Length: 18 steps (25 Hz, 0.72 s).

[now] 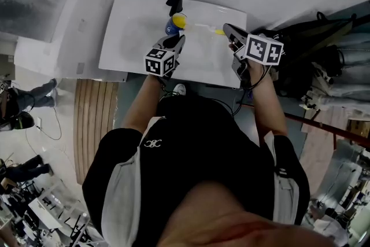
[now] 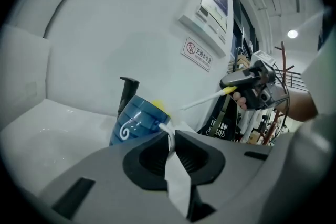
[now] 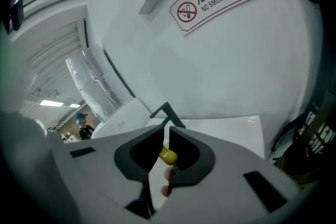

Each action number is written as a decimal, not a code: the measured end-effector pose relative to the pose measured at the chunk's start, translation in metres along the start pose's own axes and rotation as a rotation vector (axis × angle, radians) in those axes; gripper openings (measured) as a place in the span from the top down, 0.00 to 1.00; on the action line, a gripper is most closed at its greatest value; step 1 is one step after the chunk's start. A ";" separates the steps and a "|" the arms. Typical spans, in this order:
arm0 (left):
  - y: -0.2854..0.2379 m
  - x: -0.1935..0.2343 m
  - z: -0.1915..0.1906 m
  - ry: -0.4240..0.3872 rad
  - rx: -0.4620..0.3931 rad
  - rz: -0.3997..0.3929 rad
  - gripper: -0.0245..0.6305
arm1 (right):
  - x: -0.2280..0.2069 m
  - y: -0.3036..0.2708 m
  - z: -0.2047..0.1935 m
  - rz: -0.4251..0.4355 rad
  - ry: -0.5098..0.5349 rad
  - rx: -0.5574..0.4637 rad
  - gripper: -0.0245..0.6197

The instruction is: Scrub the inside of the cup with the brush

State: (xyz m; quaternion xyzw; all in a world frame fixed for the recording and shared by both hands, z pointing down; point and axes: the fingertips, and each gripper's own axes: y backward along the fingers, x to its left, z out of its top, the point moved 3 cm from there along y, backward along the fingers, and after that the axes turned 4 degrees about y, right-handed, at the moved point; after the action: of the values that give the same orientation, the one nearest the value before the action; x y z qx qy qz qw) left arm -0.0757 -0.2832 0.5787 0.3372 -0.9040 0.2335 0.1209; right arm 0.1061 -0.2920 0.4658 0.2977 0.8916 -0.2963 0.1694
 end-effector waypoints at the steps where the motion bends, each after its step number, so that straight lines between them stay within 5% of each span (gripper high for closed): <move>1: 0.001 -0.001 -0.002 -0.002 0.003 -0.007 0.89 | -0.010 0.000 0.000 -0.035 -0.003 -0.007 0.91; 10: -0.001 -0.035 -0.017 -0.068 0.051 -0.098 0.89 | -0.068 -0.010 0.042 -0.324 -0.024 -0.208 0.96; 18: 0.005 -0.030 -0.020 -0.038 0.060 -0.083 0.89 | -0.024 -0.027 0.066 -0.186 0.050 -0.247 0.96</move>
State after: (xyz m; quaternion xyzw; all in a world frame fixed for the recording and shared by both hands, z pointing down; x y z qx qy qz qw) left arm -0.0556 -0.2534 0.5825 0.3821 -0.8840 0.2487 0.1032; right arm 0.1155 -0.3615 0.4378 0.1978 0.9490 -0.1912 0.1542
